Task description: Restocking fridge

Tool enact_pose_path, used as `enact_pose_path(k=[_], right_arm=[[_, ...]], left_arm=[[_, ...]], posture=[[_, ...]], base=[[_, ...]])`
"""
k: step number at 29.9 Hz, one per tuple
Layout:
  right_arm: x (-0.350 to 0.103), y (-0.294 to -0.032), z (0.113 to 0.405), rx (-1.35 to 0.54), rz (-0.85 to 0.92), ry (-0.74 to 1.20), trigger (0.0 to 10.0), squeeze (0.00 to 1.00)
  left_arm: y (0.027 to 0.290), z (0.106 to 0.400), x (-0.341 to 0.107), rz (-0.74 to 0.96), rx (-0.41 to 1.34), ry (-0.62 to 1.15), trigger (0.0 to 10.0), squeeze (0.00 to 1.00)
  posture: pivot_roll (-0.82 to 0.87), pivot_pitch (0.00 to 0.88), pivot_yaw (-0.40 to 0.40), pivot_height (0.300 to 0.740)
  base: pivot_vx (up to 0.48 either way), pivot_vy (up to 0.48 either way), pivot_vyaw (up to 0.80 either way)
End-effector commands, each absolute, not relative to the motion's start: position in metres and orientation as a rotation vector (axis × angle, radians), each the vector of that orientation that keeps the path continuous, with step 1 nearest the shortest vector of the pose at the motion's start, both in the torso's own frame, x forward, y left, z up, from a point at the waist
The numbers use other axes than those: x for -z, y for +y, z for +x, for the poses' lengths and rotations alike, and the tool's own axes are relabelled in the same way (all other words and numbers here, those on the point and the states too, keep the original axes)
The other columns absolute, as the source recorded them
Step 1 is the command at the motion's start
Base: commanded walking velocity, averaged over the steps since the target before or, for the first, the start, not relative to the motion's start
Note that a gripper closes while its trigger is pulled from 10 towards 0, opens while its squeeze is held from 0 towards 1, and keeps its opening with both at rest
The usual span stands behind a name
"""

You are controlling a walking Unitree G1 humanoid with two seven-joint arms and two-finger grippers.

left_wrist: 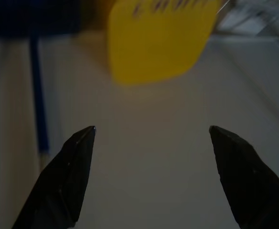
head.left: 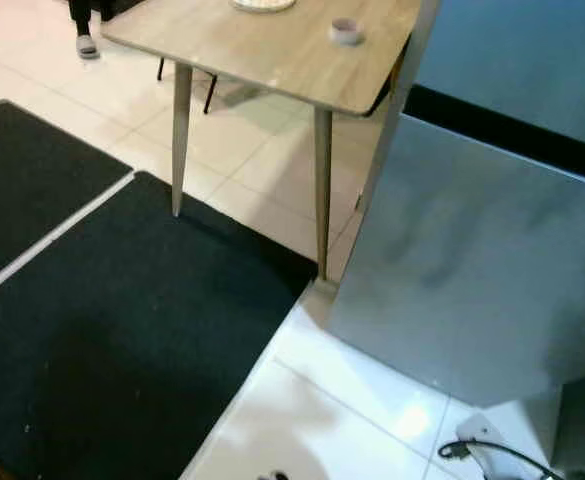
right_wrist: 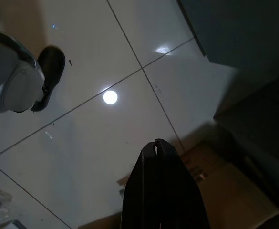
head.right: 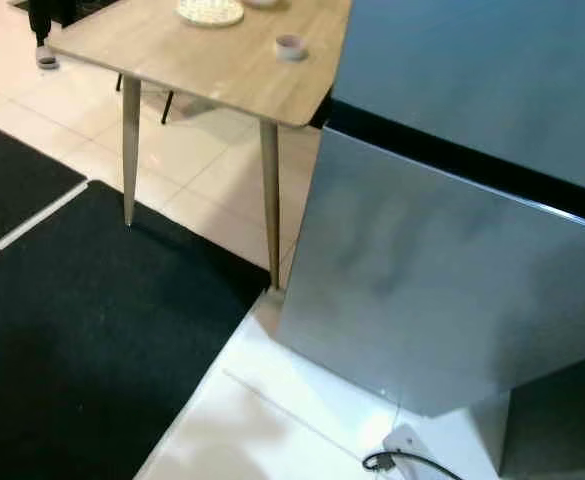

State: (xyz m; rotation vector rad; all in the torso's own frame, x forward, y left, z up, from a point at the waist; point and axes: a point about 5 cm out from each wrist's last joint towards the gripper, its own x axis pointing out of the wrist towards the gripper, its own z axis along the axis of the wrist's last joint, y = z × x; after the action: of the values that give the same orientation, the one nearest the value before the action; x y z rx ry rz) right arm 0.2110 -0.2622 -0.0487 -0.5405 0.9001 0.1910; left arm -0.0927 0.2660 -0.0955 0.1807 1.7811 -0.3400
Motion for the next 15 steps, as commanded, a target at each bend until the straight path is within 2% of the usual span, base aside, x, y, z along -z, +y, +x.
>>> enact_pose_path(k=[1,2,5,7,8,9,10,11,12,14,15], right_arm=[[0.053,-0.270,0.199,-0.158,-0.529,0.948,10.0,0.00],[0.053,-0.270,0.199,-0.158,-0.529,0.948,10.0,0.00],[0.053,-0.271,0.200,-0.139,-0.506,0.951,10.0,0.00],[0.053,-0.271,0.201,-0.137,-0.502,0.952,10.0,0.00],[0.052,-0.271,0.201,-0.136,-0.499,0.952,10.0,0.00],[0.052,-0.272,0.202,-0.132,-0.496,0.950,10.0,0.00],[0.052,-0.272,0.202,-0.132,-0.496,0.950,10.0,0.00],[0.051,-0.273,0.203,-0.122,-0.491,0.947,10.0,0.00],[0.051,-0.273,0.203,-0.122,-0.491,0.947,10.0,0.00],[0.049,-0.275,0.205,-0.099,-0.475,0.940,10.0,0.00],[0.048,-0.276,0.206,-0.092,-0.469,0.937,10.0,0.00]], left_arm=[[0.296,-0.100,0.083,0.254,0.264,1.823,10.0,0.00],[0.296,-0.100,0.083,0.254,0.264,1.823,10.0,0.00],[0.336,-0.085,0.068,0.289,0.046,1.784,10.0,0.00],[0.345,-0.080,0.065,0.290,-0.002,1.769,10.0,0.00],[0.356,-0.074,0.060,0.311,-0.087,1.742,10.0,0.00],[0.375,-0.064,0.050,0.406,-0.217,1.689,10.0,0.00],[0.375,-0.064,0.050,0.406,-0.217,1.689,10.0,0.00],[0.399,-0.046,0.037,0.473,-0.415,1.574,10.0,0.00],[0.399,-0.046,0.037,0.473,-0.415,1.574,10.0,0.00],[0.430,-0.004,0.012,0.514,-0.688,1.311,10.0,0.00],[0.435,0.010,0.006,0.498,-0.743,1.226,10.0,0.00]], posture=[[-0.06,0.360,-0.080,0.740],[-0.06,0.360,-0.080,0.740],[-0.05,0.348,-0.080,0.740],[-0.05,0.345,-0.078,0.740],[-0.06,0.341,-0.077,0.740],[-0.06,0.335,-0.075,0.740],[-0.06,0.335,-0.075,0.740],[-0.06,0.332,-0.078,0.740],[-0.06,0.332,-0.078,0.740],[-0.06,0.322,-0.080,0.740],[-0.06,0.322,-0.080,0.740]], base=[[0.000,0.000,0.00],[0.000,0.000,0.00],[0.000,0.000,0.00],[0.000,0.000,0.00],[0.000,0.000,0.00],[0.000,0.000,0.00],[0.000,0.000,0.00],[0.000,0.000,0.00],[0.000,0.000,0.00],[0.000,0.000,0.00],[0.000,0.000,0.00]])
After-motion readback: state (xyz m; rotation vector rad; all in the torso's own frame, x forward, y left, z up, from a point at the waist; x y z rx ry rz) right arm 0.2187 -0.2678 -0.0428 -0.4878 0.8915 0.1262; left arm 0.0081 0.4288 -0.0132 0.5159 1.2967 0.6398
